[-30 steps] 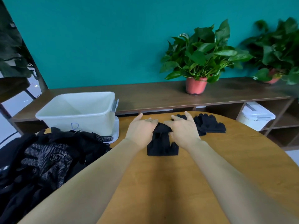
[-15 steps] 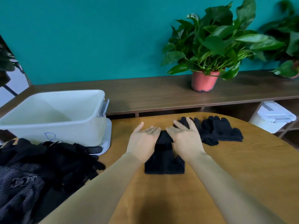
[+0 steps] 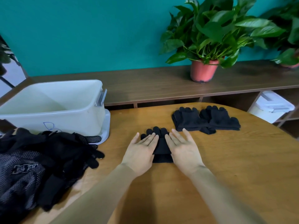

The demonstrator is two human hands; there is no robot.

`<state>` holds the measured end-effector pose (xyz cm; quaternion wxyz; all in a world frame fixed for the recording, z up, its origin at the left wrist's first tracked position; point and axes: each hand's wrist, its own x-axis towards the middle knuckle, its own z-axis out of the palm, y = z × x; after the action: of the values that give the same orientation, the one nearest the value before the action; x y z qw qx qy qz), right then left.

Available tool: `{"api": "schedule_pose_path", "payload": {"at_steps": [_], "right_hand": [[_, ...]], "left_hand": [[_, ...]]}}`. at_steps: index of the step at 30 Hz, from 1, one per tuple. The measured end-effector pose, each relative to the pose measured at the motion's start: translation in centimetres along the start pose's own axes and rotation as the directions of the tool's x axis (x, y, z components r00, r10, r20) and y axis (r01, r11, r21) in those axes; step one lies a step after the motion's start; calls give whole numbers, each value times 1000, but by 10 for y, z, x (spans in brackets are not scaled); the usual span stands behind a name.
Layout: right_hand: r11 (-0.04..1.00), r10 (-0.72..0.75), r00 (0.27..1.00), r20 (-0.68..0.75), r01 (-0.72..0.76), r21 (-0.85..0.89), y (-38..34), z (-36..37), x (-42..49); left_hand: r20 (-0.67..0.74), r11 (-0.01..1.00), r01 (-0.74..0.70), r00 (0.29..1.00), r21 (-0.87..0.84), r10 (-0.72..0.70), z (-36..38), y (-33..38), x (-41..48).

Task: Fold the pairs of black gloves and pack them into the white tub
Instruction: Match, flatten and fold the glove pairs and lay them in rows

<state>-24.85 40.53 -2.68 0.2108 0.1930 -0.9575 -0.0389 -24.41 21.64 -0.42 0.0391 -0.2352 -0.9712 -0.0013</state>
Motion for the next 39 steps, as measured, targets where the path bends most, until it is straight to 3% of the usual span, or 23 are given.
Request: {"api": "schedule_pose_path", "payload": {"at_steps": [8, 11, 16, 20, 34, 39], "right_hand": [[1000, -17, 999, 33, 18, -12, -2, -4, -5], [997, -13, 999, 47, 9, 76, -3, -21, -11], [987, -82, 996, -41, 87, 138, -7, -25, -38], [980, 18, 997, -72, -3, 201, -11, -14, -43], [1000, 8, 980, 200, -4, -22, 2, 7, 56], [995, 100, 991, 91, -97, -34, 15, 27, 70]], "left_hand": [[32, 998, -68, 997, -7, 69, 0, -4, -4], [52, 994, -103, 993, -33, 105, -2, -8, -6], [-133, 960, -280, 950, 28, 281, 5, -8, -20], [-221, 972, -235, 947, 13, 232, 15, -1, -17], [-28, 997, 39, 999, -59, -41, 8, -33, 55], [-22, 998, 47, 999, -46, -48, 14, -36, 85]]}}
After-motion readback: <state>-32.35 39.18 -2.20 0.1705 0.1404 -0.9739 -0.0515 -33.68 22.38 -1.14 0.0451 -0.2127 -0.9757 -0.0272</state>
